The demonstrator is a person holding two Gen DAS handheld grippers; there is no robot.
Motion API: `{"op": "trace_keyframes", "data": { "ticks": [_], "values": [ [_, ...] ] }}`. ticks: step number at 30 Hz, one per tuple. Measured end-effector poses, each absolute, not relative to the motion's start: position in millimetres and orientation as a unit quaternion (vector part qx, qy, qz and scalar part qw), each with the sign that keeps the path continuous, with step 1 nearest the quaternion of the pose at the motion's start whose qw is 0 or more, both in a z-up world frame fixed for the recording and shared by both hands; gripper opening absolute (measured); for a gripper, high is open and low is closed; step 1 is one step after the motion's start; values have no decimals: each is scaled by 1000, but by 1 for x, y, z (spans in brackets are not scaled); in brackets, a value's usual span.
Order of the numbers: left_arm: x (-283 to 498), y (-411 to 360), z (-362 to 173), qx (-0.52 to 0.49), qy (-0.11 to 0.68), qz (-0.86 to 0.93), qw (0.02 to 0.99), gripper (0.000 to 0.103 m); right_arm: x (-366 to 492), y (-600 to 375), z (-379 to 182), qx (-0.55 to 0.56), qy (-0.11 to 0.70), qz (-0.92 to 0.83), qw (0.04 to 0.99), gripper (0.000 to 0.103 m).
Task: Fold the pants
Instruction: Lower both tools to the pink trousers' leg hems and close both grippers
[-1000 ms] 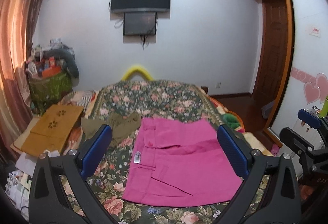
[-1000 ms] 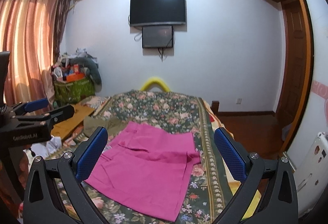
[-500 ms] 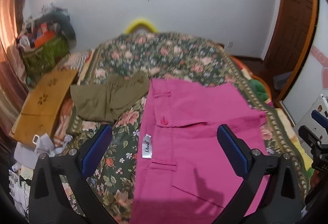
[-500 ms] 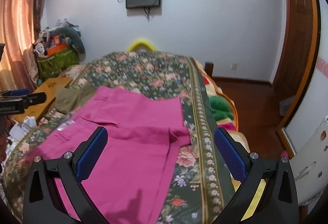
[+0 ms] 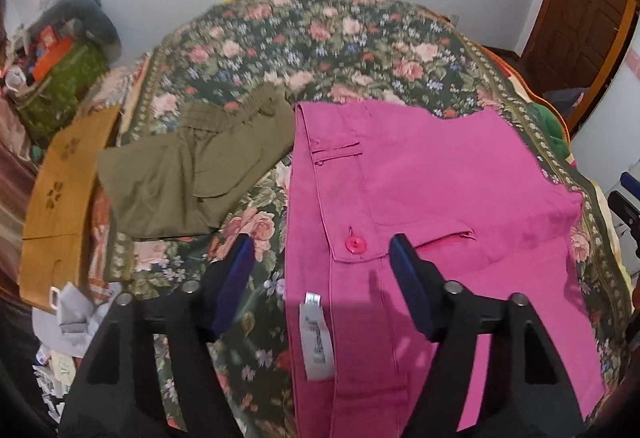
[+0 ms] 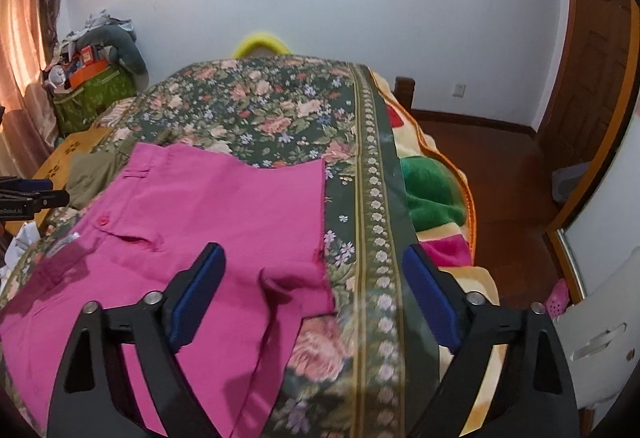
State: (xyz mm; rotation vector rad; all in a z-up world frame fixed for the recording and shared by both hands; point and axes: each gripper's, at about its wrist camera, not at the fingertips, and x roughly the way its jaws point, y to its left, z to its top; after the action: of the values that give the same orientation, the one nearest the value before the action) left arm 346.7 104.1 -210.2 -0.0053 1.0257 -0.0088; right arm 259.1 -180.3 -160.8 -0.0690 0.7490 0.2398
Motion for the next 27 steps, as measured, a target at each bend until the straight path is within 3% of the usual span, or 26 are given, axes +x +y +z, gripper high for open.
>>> {"op": "trace_keyframes", "data": {
  "ticks": [3,5,9,22,23,25,27],
  "values": [
    [362,110,-223,-20,508,-8,861,58,277,-185,-170,-22,393,128,910,68],
    [370,114,-233,-31,522,-14,852,53,285,-187,-177,-9,412,136,901,65],
    [382,116,-250,-50,548,-29,834,36,300,-185,-192,14,446,161,880,54],
    [396,113,-282,-90,589,-78,799,34,314,-183,-220,35,488,186,852,35],
    [397,115,-282,-96,585,-73,802,27,315,-184,-221,38,492,187,850,30],
    [397,118,-282,-101,581,-71,804,24,316,-185,-224,42,499,189,844,23],
    [395,116,-280,-82,576,-61,811,8,317,-185,-227,41,503,191,842,15]
  ]
}}
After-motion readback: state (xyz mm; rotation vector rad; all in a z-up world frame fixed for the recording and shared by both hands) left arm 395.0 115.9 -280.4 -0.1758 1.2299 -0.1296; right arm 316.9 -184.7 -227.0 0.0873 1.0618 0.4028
